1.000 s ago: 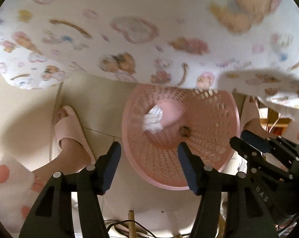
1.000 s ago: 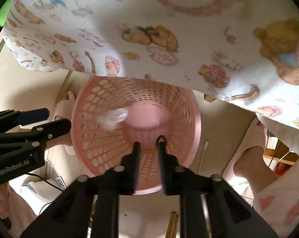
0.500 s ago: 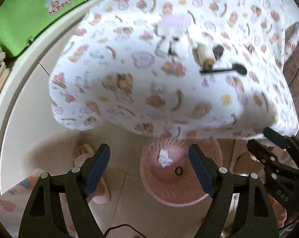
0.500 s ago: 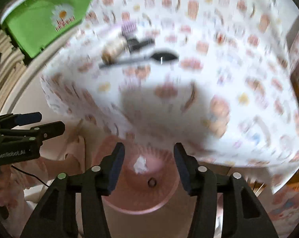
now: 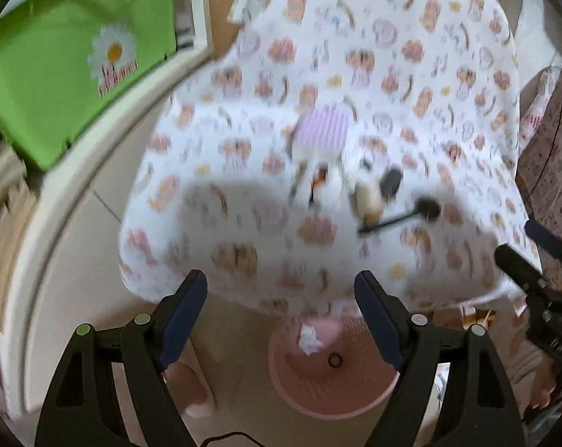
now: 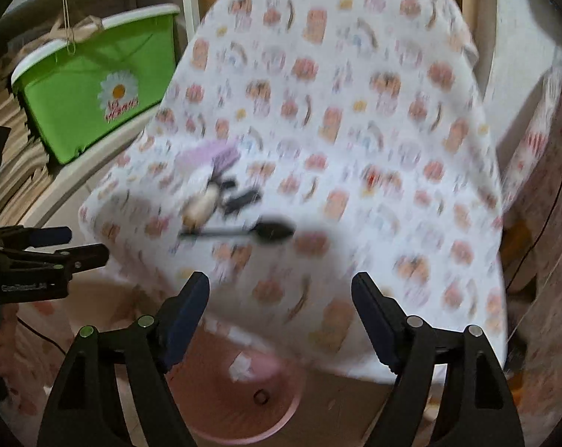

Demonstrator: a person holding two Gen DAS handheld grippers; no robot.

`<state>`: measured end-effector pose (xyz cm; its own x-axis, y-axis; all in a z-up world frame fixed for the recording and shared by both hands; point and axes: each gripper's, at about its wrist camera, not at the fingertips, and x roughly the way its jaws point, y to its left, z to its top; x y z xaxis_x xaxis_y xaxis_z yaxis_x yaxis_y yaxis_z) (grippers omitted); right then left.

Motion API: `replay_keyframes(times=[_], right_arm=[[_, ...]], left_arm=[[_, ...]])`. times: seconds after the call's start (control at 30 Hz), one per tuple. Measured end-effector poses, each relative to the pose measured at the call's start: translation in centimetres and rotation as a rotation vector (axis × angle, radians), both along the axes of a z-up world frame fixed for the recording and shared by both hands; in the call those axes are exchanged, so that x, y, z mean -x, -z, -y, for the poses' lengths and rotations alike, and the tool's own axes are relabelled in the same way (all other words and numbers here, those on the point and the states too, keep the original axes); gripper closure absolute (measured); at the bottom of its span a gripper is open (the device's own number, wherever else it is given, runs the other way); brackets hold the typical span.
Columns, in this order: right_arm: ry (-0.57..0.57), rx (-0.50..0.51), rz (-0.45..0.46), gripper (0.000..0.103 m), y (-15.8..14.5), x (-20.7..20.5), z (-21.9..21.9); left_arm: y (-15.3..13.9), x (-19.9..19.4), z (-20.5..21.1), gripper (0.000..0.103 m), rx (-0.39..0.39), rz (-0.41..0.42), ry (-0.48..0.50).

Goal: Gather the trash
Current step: 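Grasp the second white tissue with the left tool while the right tool grasps a small red-wrapped item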

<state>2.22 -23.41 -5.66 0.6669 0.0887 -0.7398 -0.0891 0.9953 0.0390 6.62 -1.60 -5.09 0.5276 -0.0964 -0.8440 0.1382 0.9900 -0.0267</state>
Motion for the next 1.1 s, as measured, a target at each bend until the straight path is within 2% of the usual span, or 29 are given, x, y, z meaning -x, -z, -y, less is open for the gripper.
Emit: replay_keyframes(times=[0.07, 0.2, 0.27, 0.3, 0.33, 0.47, 0.63, 0.67, 0.7, 0.9, 1.0, 1.1], right_arm=[[0.006, 0.003, 0.035, 0.018, -1.6, -0.8, 0.8], [0.028, 0.030, 0.118, 0.014, -4.8, -2.6, 3.2], [0.054, 0.044, 0.162, 0.008, -5.9, -3.4, 4.4], [0.072, 0.050, 0.185, 0.002, -6.3, -3.8, 5.1], [0.088, 0.053, 0.203, 0.000, -6.6, -4.1, 5.7], [0.141, 0.051, 0.239, 0.000, -6.5, -5.4, 7.7], [0.190, 0.015, 0.175, 0.000, -3.4, -6.8, 9.0], [0.188, 0.023, 0.147, 0.000, -3.1, -7.3, 9.0], [0.179, 0.025, 0.136, 0.000, -2.9, -7.6, 8.9], [0.176, 0.005, 0.127, 0.000, -2.5, -8.4, 8.8], [0.180, -0.035, 0.095, 0.000, -2.0, -8.9, 8.9], [0.184, -0.044, 0.080, 0.000, -1.7, -9.3, 8.8]], left_arm=[[-1.7, -1.1, -0.2, 0.023, 0.019, 0.031, -0.010], [-4.0, -3.2, -0.6, 0.015, 0.028, 0.107, -0.044], [-4.0, -3.6, -0.8, 0.008, 0.022, 0.134, -0.060], [-3.4, -3.6, -0.8, 0.007, 0.025, 0.139, -0.060], [-2.8, -3.6, -0.7, 0.007, 0.026, 0.138, -0.052], [0.0, -4.3, 0.2, 0.007, -0.011, 0.083, -0.045], [1.2, -4.4, 2.1, 0.007, -0.039, 0.090, 0.008], [1.4, -4.6, 2.6, 0.011, -0.041, 0.081, 0.022], [1.6, -4.7, 2.9, 0.019, -0.038, 0.074, 0.038], [3.2, -5.9, 4.7, 0.050, -0.036, 0.041, 0.099], [3.9, -6.5, 4.7, 0.058, -0.012, 0.019, 0.099], [4.3, -6.8, 5.0, 0.060, -0.038, 0.023, 0.106]])
